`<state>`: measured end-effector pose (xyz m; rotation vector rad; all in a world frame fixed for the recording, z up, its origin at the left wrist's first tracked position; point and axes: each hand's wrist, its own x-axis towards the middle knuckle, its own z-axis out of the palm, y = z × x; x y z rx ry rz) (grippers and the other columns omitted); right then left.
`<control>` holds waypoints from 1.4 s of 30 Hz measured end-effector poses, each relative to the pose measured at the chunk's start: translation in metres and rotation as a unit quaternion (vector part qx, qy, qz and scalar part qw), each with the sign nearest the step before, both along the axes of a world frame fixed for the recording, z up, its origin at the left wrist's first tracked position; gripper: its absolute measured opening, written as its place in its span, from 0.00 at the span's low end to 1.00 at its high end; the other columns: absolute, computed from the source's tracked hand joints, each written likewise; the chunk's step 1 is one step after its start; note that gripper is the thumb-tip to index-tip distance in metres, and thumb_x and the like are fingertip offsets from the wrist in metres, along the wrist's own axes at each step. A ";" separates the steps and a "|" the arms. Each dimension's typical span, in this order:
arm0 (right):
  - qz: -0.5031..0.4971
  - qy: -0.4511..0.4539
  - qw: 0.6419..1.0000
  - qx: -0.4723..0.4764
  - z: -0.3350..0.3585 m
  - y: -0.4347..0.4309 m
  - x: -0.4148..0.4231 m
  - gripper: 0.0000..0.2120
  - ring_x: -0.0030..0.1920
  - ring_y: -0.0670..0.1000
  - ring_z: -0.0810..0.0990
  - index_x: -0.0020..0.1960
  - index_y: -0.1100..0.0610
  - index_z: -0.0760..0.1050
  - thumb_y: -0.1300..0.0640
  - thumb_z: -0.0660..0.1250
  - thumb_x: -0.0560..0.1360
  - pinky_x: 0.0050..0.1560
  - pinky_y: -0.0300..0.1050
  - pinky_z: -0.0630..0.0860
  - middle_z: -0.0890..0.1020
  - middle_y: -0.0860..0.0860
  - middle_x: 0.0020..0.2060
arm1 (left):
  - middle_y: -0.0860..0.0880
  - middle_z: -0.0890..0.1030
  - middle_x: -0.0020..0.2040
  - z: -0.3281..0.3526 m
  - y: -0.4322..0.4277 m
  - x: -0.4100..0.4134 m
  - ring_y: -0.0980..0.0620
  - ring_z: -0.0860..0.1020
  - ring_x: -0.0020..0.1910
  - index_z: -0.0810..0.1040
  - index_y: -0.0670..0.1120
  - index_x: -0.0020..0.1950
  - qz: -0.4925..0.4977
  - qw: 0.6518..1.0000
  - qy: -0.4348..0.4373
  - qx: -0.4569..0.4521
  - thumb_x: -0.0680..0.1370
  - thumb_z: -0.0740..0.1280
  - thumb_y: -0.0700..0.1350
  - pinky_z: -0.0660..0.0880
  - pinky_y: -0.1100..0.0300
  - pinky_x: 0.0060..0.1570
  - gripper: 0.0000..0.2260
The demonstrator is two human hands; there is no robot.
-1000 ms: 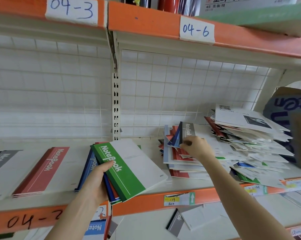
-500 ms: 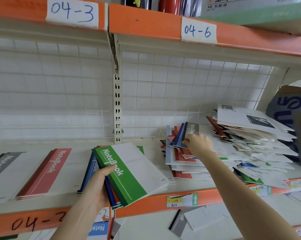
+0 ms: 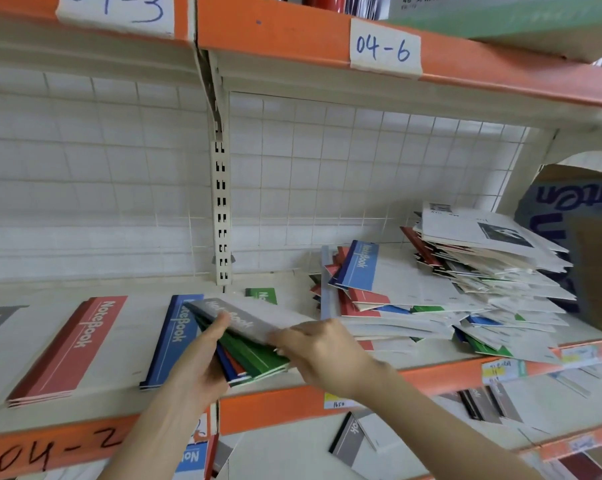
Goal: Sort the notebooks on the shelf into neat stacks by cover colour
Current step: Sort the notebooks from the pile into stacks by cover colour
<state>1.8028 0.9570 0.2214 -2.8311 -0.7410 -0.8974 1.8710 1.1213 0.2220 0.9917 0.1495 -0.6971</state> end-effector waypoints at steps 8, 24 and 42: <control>0.013 0.114 0.993 0.036 0.012 -0.016 0.005 0.18 0.48 0.56 0.82 0.53 0.58 0.79 0.48 0.55 0.78 0.45 0.48 0.79 0.83 0.55 0.50 | 0.39 0.79 0.45 0.000 0.000 0.001 0.42 0.77 0.43 0.75 0.41 0.49 0.000 0.997 -0.043 0.067 0.78 0.64 0.43 0.71 0.51 0.37 0.05; -0.484 0.154 0.858 -0.082 0.028 -0.112 0.033 0.13 0.53 0.58 0.78 0.62 0.58 0.68 0.60 0.53 0.80 0.41 0.43 0.65 0.79 0.57 0.53 | 0.39 0.79 0.47 -0.002 0.005 0.009 0.41 0.77 0.43 0.75 0.42 0.56 0.000 0.995 -0.050 0.089 0.76 0.65 0.44 0.71 0.53 0.37 0.11; 0.210 -0.014 0.977 -0.022 -0.027 0.030 0.040 0.16 0.53 0.54 0.82 0.55 0.62 0.80 0.64 0.54 0.79 0.47 0.49 0.81 0.82 0.55 0.54 | 0.40 0.82 0.37 -0.003 0.058 0.010 0.43 0.79 0.36 0.77 0.40 0.50 0.041 0.991 -0.068 0.109 0.78 0.63 0.45 0.72 0.54 0.34 0.09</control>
